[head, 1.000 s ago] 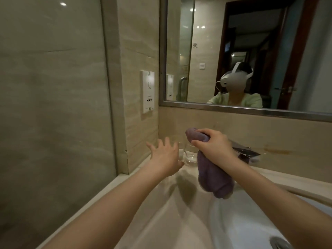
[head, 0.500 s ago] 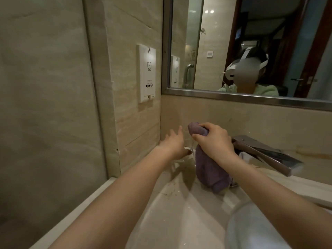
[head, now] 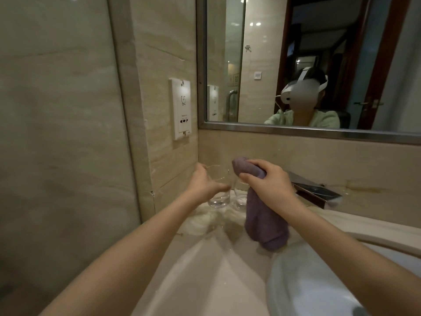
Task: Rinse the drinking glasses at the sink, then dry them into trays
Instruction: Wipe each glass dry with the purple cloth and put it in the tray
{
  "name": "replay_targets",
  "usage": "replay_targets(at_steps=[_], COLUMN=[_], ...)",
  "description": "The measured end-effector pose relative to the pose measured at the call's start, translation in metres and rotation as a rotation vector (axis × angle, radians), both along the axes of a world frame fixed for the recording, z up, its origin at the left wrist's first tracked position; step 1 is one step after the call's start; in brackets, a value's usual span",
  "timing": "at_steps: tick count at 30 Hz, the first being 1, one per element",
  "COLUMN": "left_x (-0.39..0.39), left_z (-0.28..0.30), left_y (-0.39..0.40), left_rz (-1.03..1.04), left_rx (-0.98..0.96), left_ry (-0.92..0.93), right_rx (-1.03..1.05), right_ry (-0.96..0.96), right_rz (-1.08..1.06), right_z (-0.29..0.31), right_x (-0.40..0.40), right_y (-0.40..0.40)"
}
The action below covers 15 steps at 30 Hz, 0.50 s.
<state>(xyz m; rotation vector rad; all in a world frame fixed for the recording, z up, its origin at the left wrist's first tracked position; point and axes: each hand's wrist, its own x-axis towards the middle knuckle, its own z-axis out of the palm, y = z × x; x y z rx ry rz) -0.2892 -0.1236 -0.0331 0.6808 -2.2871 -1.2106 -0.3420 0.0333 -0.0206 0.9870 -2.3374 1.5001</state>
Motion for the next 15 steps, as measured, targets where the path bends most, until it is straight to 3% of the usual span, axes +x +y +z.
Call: replay_targets(at_steps=[4,10,15], left_x=[0.046,0.087,0.094], left_z=[0.026,0.027,0.012], left_y=[0.045,0.155,0.239], left_rz=[-0.117,-0.205,-0.248], left_rx=[0.228,0.752,0.914], left_ry=[0.276,0.647,0.618], right_rx=[-0.211,-0.3,-0.215], right_ry=[0.045,0.363,0.485], right_rz=[0.085,0.034,-0.051], right_z=[0.006,0.009,-0.014], right_x=[0.031,0.09,0.124], right_y=[0.042,0.116,0.185])
